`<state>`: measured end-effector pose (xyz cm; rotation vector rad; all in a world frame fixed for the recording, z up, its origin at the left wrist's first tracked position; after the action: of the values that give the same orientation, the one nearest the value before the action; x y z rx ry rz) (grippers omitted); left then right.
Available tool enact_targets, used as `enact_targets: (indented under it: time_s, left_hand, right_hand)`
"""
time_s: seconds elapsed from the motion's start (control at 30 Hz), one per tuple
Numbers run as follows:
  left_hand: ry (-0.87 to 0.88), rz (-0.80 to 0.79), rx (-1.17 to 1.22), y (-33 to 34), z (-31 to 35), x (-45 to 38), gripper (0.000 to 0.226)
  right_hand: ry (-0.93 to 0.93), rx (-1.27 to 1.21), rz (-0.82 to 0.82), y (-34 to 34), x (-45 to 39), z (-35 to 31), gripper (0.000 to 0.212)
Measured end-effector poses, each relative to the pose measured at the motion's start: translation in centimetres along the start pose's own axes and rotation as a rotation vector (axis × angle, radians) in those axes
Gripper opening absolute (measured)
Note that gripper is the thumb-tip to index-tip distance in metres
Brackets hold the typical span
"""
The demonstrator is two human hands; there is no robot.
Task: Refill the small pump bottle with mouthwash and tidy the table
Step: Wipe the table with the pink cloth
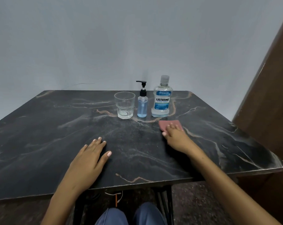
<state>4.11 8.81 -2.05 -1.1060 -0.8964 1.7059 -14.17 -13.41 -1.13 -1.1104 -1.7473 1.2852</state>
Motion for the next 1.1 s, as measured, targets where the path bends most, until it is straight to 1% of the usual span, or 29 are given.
enact_targets:
  time_s: [0.07,0.17,0.23,0.3,0.4,0.47,0.63,0.77,0.83,0.93,0.97,1.03,1.1]
  left_hand:
    - [-0.004,0.006,0.002,0.0,0.0,0.0,0.054]
    - [-0.004,0.016,-0.003,-0.2,0.2,0.1,0.053]
    - [-0.004,0.016,-0.014,-0.3,0.3,0.1,0.053]
    - [-0.004,0.019,-0.011,-0.4,0.3,0.2,0.053]
    - [0.004,0.03,-0.007,-0.5,0.3,0.3,0.053]
    - [0.003,0.033,-0.009,-0.4,0.3,0.3,0.053]
    - [0.006,0.031,-0.042,-0.3,0.2,0.2,0.053]
    - [0.008,0.025,-0.061,-0.3,0.3,0.1,0.053]
    - [0.009,0.027,-0.068,-0.4,0.3,0.1,0.053]
    - [0.011,0.021,-0.071,-0.4,0.3,0.2,0.053]
    - [0.011,0.019,-0.071,-0.4,0.3,0.2,0.053]
    - [0.013,0.017,-0.071,-0.5,0.3,0.2,0.053]
    - [0.013,0.018,-0.079,-0.4,0.3,0.3,0.053]
  right_hand:
    - [-0.1,0.009,-0.027,1.2,0.7,-3.6,0.051]
    - [-0.319,0.009,-0.064,3.1,4.3,-8.5,0.053]
    - [-0.455,-0.026,-0.078,3.7,6.9,-9.6,0.052]
    - [-0.519,-0.075,-0.068,3.3,8.4,-8.8,0.051]
    - [-0.494,-0.093,-0.027,2.5,8.5,-6.7,0.05]
    - [-0.465,-0.08,-0.019,2.6,7.7,-6.4,0.051]
    - [-0.42,-0.031,-0.075,3.1,4.1,-9.4,0.049]
    - [-0.482,-0.03,-0.146,3.6,3.5,-13.1,0.049]
    - [-0.541,-0.019,-0.167,3.6,3.9,-13.8,0.051]
    - [-0.617,-0.068,-0.218,3.5,5.2,-12.2,0.049]
    - [-0.631,-0.069,-0.211,3.5,5.6,-11.5,0.049]
    - [-0.62,-0.059,-0.171,3.6,5.7,-10.4,0.049]
    - [-0.571,-0.07,-0.157,3.6,5.0,-10.4,0.049]
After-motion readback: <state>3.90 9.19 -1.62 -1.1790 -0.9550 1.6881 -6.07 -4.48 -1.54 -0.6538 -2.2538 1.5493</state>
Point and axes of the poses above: each hand's wrist, its own x-axis away from the middle knuckle, its own y-axis out of the palm, z = x × y, the point moved 7 cm from there along -x, towards the middle knuckle, and after that the axes turned 12 degrees about y, right-handed, at the moved point
